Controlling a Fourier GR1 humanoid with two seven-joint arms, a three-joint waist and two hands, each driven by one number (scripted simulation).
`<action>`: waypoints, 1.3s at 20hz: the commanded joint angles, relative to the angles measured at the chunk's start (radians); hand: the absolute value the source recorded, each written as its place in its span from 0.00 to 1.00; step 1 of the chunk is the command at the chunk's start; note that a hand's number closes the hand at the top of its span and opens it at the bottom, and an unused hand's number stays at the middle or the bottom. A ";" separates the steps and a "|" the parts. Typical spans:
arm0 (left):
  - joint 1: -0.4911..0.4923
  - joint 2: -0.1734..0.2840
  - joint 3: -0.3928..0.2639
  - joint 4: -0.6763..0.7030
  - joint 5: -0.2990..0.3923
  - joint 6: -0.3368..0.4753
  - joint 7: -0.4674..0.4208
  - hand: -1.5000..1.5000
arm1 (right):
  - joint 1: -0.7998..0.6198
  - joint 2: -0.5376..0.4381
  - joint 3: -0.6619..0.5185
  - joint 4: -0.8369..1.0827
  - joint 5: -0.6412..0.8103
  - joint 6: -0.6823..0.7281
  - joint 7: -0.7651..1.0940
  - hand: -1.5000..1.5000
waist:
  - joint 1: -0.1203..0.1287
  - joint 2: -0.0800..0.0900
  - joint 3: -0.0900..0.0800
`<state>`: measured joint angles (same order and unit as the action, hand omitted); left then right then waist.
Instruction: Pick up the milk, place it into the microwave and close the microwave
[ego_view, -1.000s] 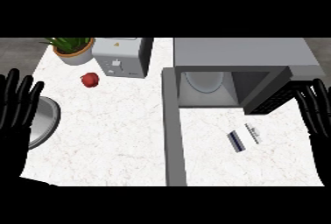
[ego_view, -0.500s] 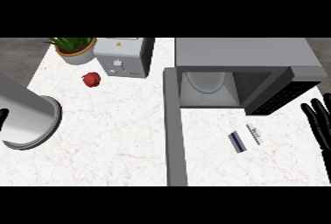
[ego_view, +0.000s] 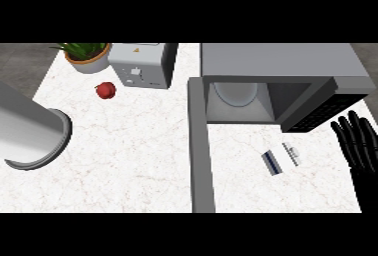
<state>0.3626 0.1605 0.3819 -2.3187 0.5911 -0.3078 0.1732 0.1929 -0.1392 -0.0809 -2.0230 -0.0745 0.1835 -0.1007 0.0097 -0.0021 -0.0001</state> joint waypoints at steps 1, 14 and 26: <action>0.029 0.052 0.122 -0.023 0.183 -0.060 0.012 0.00 | -0.019 -0.002 -0.037 0.119 0.033 -0.007 -0.049 0.00 | 0.003 0.000 0.000; 0.235 -0.033 0.158 -0.143 0.268 -0.165 0.008 0.00 | -0.088 0.004 -0.122 0.650 0.157 -0.078 -0.381 0.00 | 0.017 0.000 0.002; 0.193 -0.037 0.194 -0.071 0.267 -0.200 0.000 0.00 | -0.285 -0.041 -0.160 1.239 0.278 -0.156 -0.757 0.00 | 0.013 0.004 0.002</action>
<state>0.5354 0.1522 0.5731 -2.3160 0.7903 -0.4917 0.1665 -0.0292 -0.1804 -0.2266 -0.9707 0.1692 0.0679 -0.7242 0.0223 0.0006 0.0019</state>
